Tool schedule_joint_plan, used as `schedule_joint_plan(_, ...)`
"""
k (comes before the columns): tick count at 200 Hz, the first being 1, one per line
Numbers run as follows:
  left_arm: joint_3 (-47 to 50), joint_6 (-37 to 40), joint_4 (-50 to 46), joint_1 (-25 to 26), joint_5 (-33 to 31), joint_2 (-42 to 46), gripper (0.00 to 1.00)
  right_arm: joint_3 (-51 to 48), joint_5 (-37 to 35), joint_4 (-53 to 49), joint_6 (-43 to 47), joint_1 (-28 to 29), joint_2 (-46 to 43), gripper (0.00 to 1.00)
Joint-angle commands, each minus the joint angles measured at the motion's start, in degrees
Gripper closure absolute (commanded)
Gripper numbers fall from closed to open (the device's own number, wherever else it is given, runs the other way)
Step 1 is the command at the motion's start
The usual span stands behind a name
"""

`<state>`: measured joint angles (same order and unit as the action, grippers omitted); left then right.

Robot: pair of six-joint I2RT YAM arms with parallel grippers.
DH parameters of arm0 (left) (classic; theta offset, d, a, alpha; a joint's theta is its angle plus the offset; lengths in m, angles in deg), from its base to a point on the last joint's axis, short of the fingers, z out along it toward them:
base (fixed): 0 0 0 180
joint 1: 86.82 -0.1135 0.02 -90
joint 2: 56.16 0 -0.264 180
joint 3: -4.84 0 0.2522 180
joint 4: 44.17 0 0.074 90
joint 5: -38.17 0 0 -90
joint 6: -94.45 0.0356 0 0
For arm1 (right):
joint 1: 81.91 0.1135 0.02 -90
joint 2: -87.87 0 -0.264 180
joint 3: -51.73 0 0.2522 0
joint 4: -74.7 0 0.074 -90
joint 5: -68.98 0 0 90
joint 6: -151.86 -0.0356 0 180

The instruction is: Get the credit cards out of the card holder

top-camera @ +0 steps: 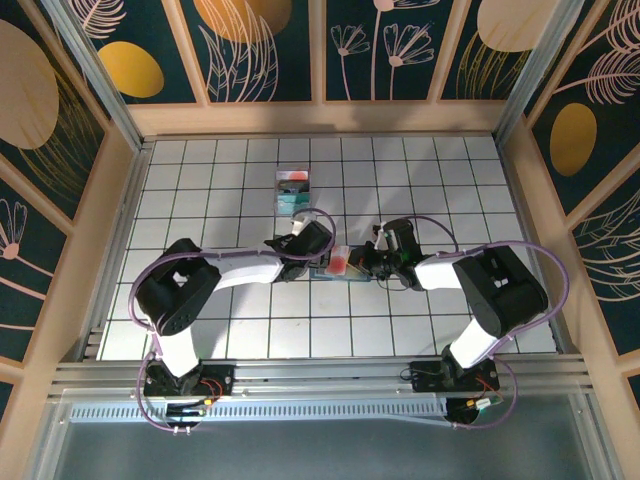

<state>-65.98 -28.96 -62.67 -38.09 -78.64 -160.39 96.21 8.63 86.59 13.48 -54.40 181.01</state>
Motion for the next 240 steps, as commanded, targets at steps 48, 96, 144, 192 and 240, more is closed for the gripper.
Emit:
schedule_joint_plan(48, 1.06, 0.55, -0.98, -0.13, 2.64, -2.08, 0.01, 0.43, 2.96, 5.18, -1.68, -0.36, -0.55, 0.98)
schedule_joint_plan(96, 3.53, -0.21, -1.01, -0.13, 3.39, -1.66, 0.01, -1.89, 4.85, 14.81, -5.57, -0.35, 1.38, 0.90)
schedule_joint_plan(144, 3.50, -0.69, -0.81, -0.17, 3.76, -1.48, 0.01, -1.06, 4.82, 14.68, -5.17, -0.19, 2.39, 0.79)
schedule_joint_plan(192, 3.43, -1.21, -0.89, -0.15, 3.83, -1.25, 0.01, 1.30, 2.77, 9.34, -2.53, 0.54, 3.22, 0.81)
schedule_joint_plan(240, 3.78, -1.92, -1.48, -0.13, 3.08, -0.76, 0.01, 3.81, 0.09, 3.88, 0.41, 1.85, 3.81, 0.92)
